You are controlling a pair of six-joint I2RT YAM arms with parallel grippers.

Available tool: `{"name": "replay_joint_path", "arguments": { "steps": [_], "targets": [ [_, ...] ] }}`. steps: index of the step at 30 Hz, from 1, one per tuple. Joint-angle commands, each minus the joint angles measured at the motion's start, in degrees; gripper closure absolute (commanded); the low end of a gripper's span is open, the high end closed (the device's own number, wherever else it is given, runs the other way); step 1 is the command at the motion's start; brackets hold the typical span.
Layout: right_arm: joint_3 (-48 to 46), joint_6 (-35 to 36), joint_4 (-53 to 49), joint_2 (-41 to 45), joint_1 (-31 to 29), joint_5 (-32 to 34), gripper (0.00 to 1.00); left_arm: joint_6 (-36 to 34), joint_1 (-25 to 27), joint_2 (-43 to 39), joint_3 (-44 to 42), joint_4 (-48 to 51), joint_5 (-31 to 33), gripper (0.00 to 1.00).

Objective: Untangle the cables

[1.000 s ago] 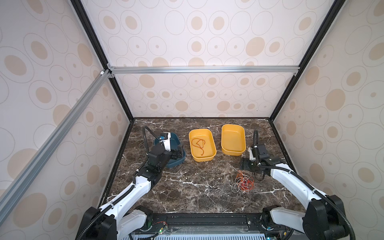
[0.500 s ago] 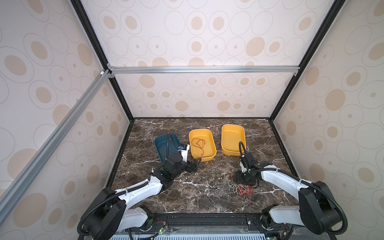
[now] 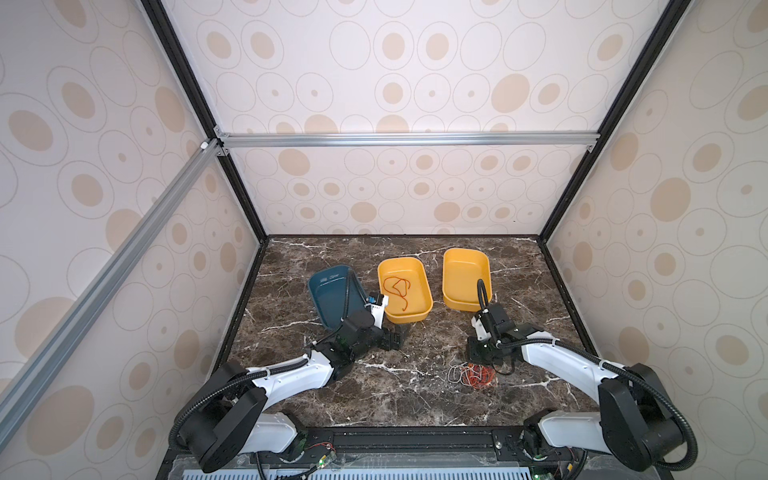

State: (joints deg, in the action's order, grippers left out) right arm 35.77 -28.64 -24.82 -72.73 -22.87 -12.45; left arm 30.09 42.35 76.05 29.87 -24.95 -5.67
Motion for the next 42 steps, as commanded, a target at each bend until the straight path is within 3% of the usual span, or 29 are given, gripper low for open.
{"name": "replay_joint_path", "arguments": {
  "steps": [1, 7, 17, 24, 30, 34, 42],
  "targets": [
    [-1.40, 1.32, 4.07, 3.78, -0.26, -4.32, 1.00, 2.40, 1.26, 0.69, 0.87, -2.23, -0.74, 0.05],
    [-4.46, 2.48, 12.49, 7.28, -0.32, -11.30, 1.00, 5.03, 4.60, 2.84, 0.31, -5.21, -0.63, 0.07],
    [-11.82, 3.67, 28.79, 11.35, -0.33, -16.23, 1.00, 9.11, 8.10, 4.49, -3.72, -12.18, -3.09, 0.10],
    [-12.86, 6.71, 28.72, 15.35, -1.92, -15.88, 1.00, 11.34, 8.60, 9.25, -2.75, -17.17, -6.20, 0.23],
    [-13.69, 8.77, 28.87, 18.79, -6.13, -11.28, 1.00, 15.51, 9.33, 14.67, -2.53, -24.64, -8.96, 0.33],
    [-13.60, 9.62, 27.86, 19.05, -7.49, -9.37, 1.00, 17.84, 9.41, 15.32, -3.62, -28.56, -9.36, 0.36],
    [-14.06, 9.70, 27.89, 19.09, -8.29, -6.17, 1.00, 20.90, 9.33, 10.76, -6.46, -26.47, -4.63, 0.33]
  ]
}}
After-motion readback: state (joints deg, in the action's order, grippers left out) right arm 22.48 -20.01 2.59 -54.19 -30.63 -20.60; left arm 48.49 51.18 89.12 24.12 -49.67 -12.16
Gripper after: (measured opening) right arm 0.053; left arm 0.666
